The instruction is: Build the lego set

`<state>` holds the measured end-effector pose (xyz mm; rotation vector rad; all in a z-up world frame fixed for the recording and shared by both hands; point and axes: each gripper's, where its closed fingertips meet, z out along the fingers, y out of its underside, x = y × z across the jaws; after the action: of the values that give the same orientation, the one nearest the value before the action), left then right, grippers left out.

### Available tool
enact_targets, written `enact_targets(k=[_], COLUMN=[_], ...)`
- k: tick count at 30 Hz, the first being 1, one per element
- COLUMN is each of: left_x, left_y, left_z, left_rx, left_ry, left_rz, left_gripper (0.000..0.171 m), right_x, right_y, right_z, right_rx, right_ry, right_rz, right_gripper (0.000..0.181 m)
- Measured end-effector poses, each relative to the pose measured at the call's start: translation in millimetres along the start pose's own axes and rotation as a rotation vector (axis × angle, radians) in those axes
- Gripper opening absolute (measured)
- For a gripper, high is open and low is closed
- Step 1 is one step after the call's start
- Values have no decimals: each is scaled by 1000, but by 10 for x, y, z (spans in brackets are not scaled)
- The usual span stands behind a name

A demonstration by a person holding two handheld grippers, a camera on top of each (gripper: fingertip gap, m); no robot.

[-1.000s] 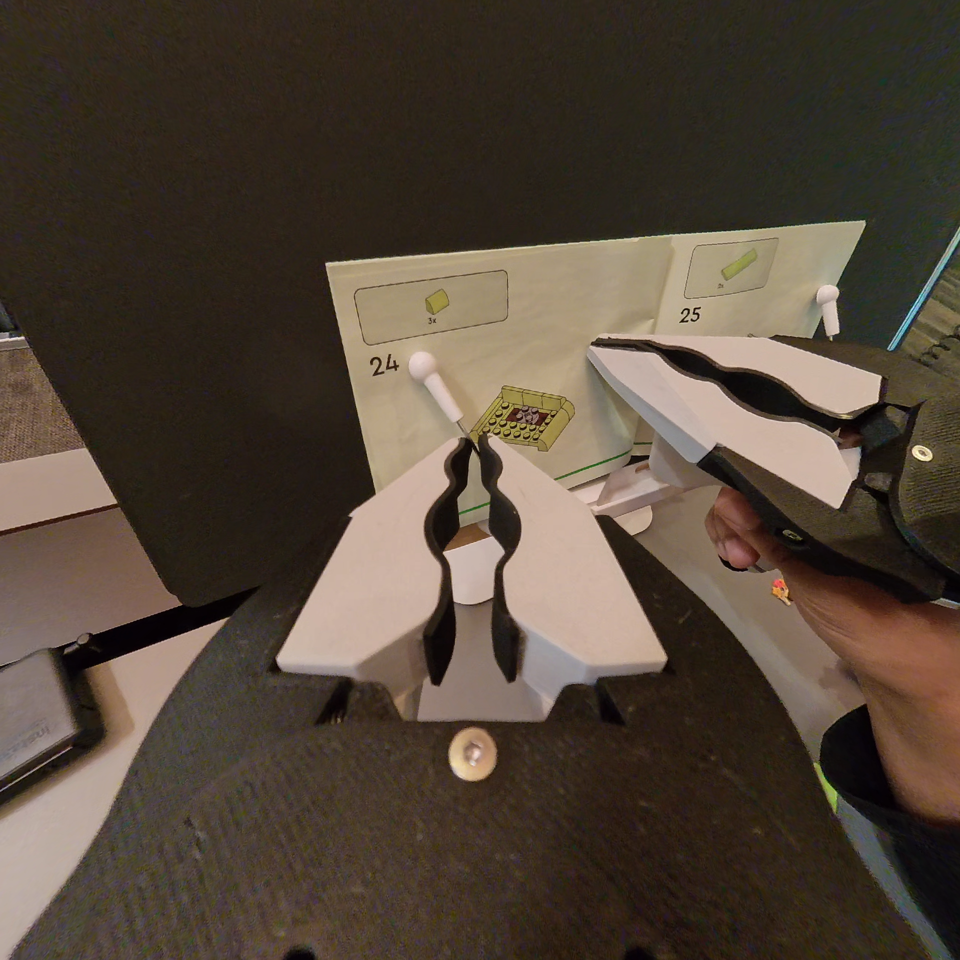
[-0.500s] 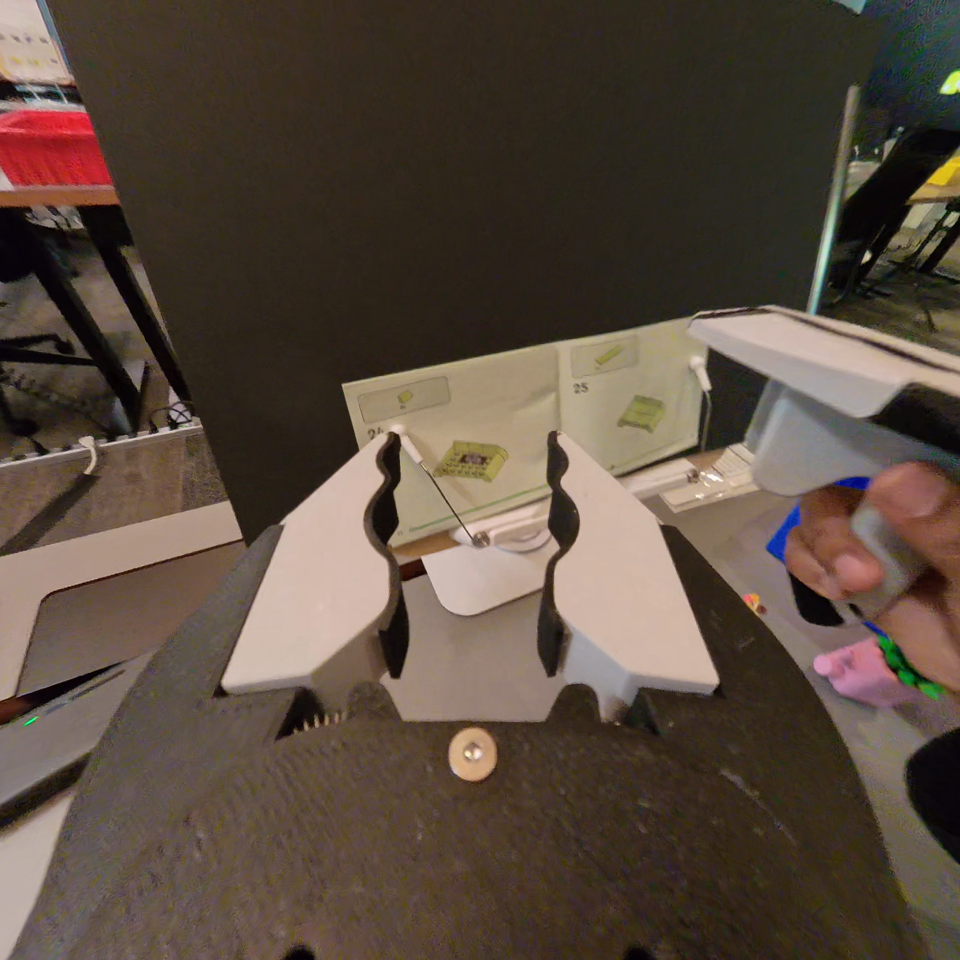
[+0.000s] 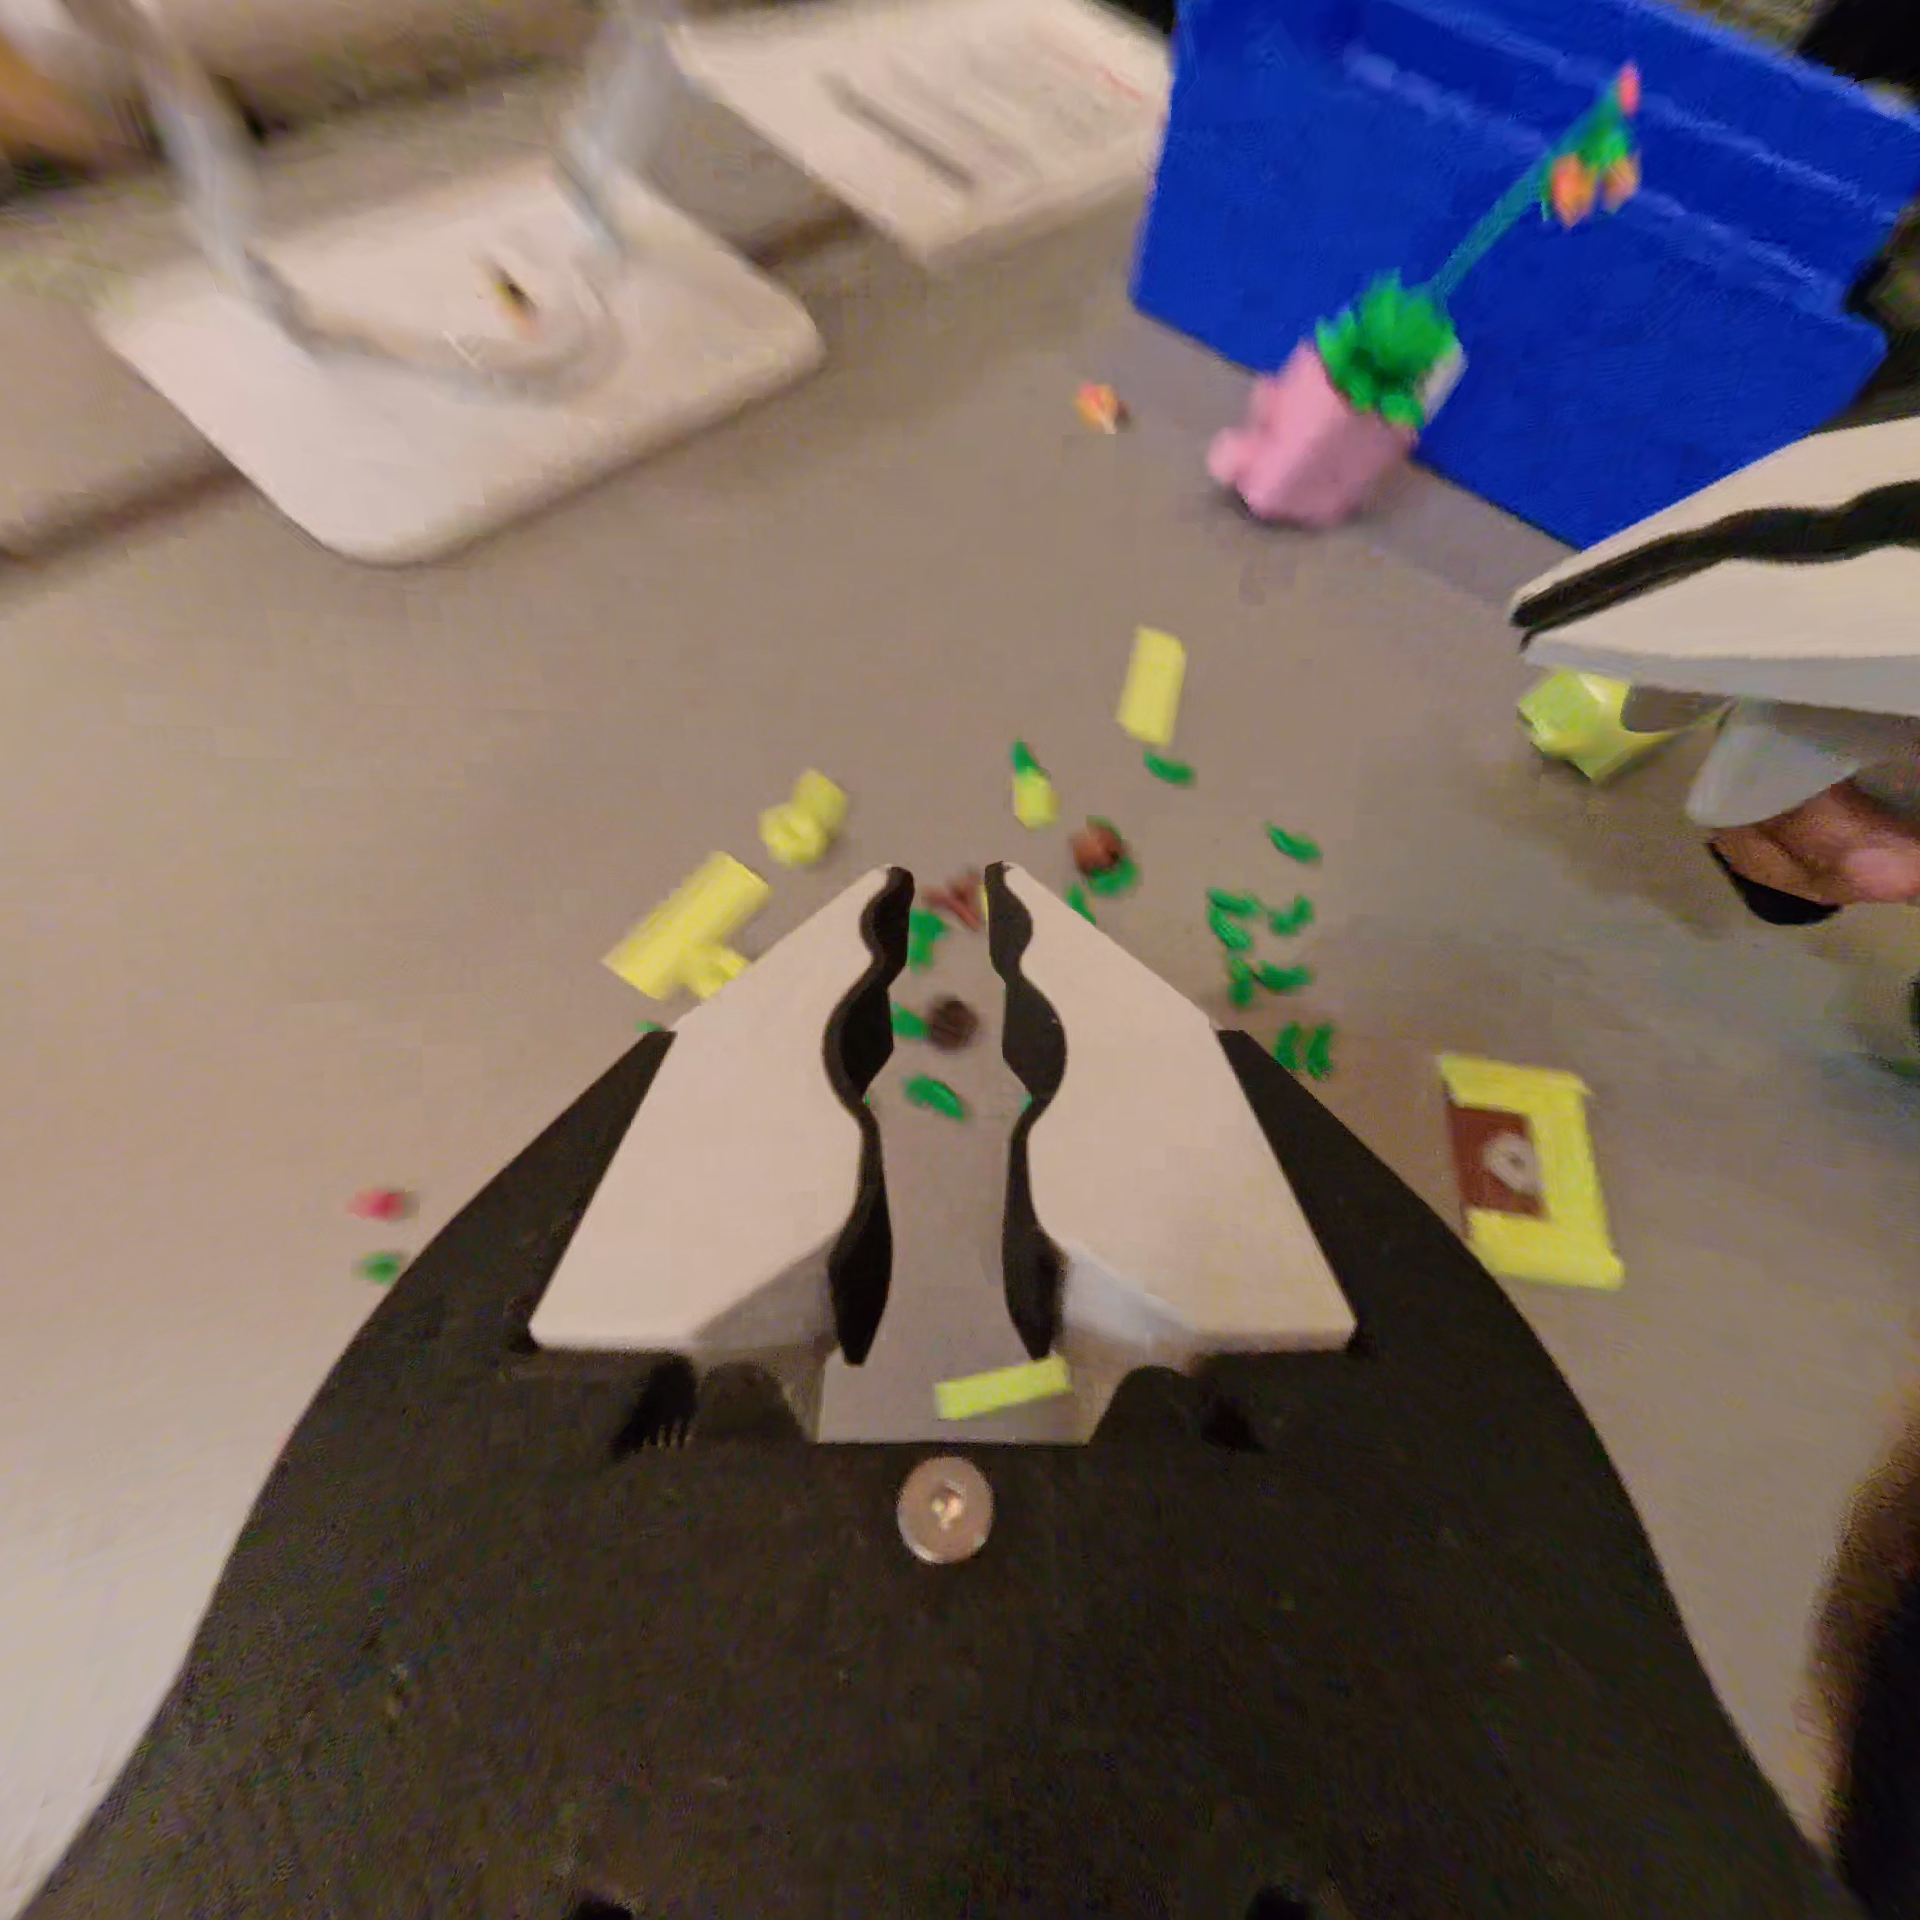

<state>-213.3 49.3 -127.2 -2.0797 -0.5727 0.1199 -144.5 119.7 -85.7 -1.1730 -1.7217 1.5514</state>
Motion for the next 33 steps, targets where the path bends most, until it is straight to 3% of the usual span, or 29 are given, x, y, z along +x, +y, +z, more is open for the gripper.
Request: enact_targets(k=[2, 6, 13, 16, 22, 29, 33], left_x=[136, 263, 206, 190, 154, 366, 545], left_y=[358, 590, 603, 584, 563, 517, 468], left_z=[237, 632, 785, 807, 821, 802, 686], left_rx=[-93, -205, -248, -232, -225, -180, -120], left_ry=[41, -7, -141, -118, -88, 4, 33], left_rz=[-27, 60, 107, 54, 14, 1, 92], left_gripper=[16, 24, 36, 35, 12, 11, 11], right_x=[-99, -135, -171, -137, -120, -96, -141], right_y=[227, 591, 808, 752, 785, 778, 770], right_z=[-162, -490, -874, -884, -847, -859, -864], right_rx=[-7, -88, -75, -35, -57, -48, -43], right_ry=[-4, 69, 114, 121, 103, 40, -15], right_rz=[52, 13, -28, 0, 37, 136, 161], right_gripper=[2, 3, 2, 1, 1, 0, 0])
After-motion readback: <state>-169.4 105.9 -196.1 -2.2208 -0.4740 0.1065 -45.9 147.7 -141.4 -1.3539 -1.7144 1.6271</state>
